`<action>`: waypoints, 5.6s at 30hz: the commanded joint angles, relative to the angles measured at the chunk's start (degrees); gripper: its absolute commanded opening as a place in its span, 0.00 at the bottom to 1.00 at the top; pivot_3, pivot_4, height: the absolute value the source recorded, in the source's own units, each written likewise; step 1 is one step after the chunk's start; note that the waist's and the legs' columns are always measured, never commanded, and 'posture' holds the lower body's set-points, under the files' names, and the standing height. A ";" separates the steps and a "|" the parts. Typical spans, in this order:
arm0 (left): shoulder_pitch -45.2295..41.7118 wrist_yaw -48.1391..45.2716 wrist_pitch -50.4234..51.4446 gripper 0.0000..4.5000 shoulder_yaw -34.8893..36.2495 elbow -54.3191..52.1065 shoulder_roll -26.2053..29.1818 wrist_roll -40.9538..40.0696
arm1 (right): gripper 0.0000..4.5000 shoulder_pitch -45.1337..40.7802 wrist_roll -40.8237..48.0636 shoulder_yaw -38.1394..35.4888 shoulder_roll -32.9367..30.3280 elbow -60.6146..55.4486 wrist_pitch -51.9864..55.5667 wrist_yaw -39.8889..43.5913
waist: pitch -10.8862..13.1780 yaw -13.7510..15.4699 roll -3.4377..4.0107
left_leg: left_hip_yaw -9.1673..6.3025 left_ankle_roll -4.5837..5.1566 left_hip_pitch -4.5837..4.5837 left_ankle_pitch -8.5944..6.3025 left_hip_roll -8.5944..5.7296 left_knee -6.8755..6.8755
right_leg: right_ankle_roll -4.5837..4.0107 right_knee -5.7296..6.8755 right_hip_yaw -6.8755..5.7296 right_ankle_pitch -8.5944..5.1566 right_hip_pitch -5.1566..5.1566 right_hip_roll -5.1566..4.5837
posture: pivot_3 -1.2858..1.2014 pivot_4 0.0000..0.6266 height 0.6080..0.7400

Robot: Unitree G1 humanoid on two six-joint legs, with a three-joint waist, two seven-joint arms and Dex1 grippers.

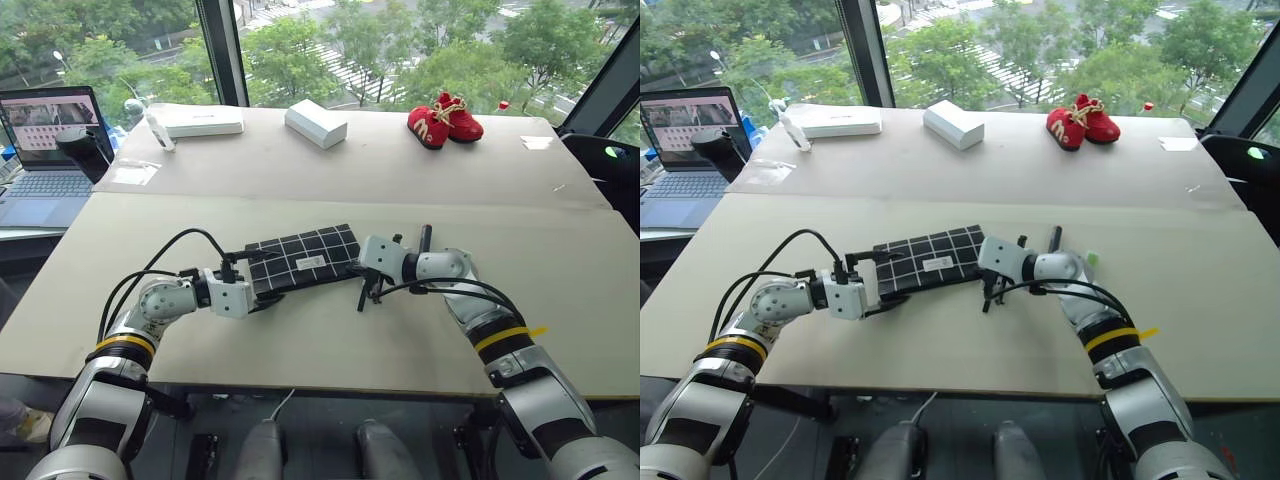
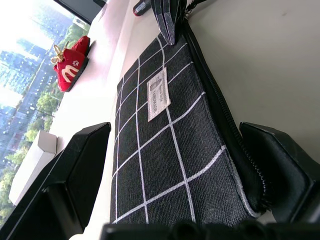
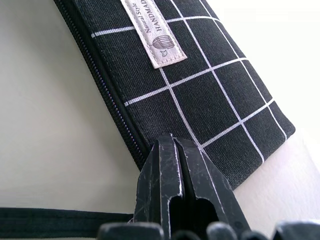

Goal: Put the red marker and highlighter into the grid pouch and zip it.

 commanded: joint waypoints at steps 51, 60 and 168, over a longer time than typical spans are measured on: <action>7.47 -1.64 41.80 0.00 10.56 -32.16 -5.02 -16.92 | 0.70 3.85 22.63 -21.33 10.60 -18.68 35.53 -20.56 | 0.04 -1.06 -0.02 | -0.12 0.00 -0.62 0.00 0.02 -0.02 | -0.01 0.00 -0.06 0.01 -0.59 0.02 | 0.52 0.24 0.92; 7.52 -0.70 42.81 0.00 10.84 -32.57 -6.09 -16.92 | 0.70 2.94 24.33 -21.93 13.96 -16.19 36.12 -23.35 | 0.04 -1.13 -0.02 | -0.13 0.00 -0.62 0.00 0.02 -0.02 | -0.01 -0.02 -0.07 0.00 -0.58 0.02 | 0.52 0.24 0.92; 7.76 -0.64 44.12 0.00 11.00 -33.64 -11.68 -17.49 | 0.77 27.13 23.50 -33.43 -0.61 -36.89 52.89 -35.29 | 0.01 -0.82 -0.20 | -0.21 0.02 -0.58 -0.02 0.00 -0.04 | 0.03 -0.36 -0.12 0.00 -0.32 0.00 | 0.52 0.24 0.92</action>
